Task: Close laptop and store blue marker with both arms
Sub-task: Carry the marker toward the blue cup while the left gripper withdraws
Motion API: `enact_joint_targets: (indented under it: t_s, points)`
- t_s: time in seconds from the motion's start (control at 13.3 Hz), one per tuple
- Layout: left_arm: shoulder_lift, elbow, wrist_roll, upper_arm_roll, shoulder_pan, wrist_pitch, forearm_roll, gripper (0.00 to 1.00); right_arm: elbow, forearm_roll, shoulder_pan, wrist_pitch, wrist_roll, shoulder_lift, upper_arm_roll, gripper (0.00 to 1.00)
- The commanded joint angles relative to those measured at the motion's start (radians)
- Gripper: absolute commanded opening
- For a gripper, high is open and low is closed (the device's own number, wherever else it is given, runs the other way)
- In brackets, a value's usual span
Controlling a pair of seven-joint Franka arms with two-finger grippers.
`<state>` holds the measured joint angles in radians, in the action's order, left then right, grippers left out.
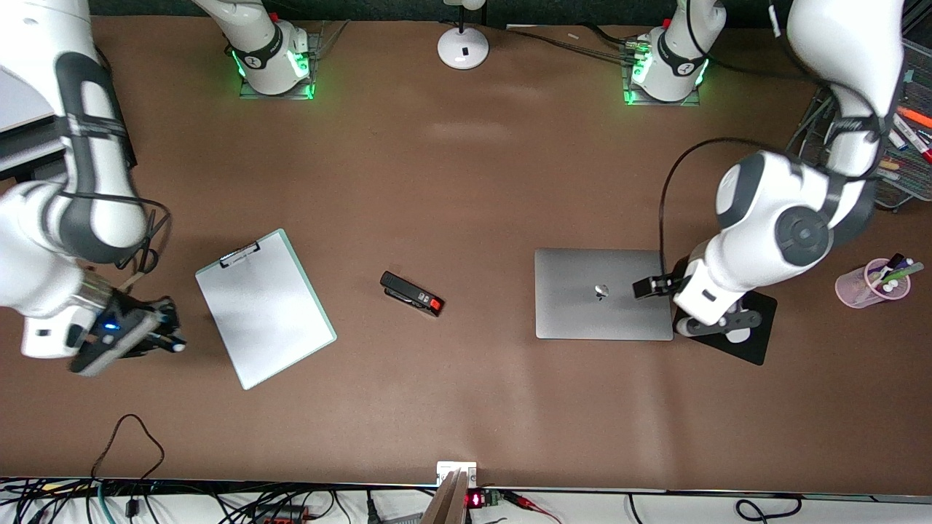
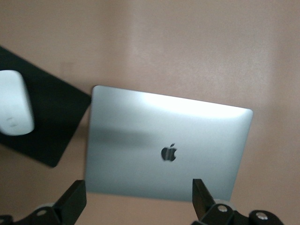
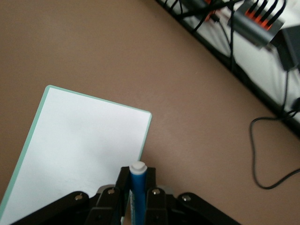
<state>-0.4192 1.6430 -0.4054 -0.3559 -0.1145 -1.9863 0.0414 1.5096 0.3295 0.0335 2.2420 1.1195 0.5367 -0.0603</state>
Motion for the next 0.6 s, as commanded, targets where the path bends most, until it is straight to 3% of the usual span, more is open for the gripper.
enact_joint_targets:
  t_s: [0.0, 0.15, 0.53]
  points:
    - [0.117, 0.02, -0.003, -0.002, -0.011, 0.093, 0.034, 1.0, 0.014, 0.096, 0.066, -0.062, 0.239, -0.067, 0.011, 0.07]
    - [0.181, 0.02, -0.001, -0.005, -0.011, 0.122, 0.071, 1.0, -0.024, 0.213, 0.124, -0.178, 0.404, -0.072, 0.008, 0.07]
    - [0.276, 0.015, 0.008, -0.014, -0.011, 0.165, 0.072, 1.0, -0.152, 0.316, 0.242, -0.612, 0.739, -0.061, 0.004, 0.06]
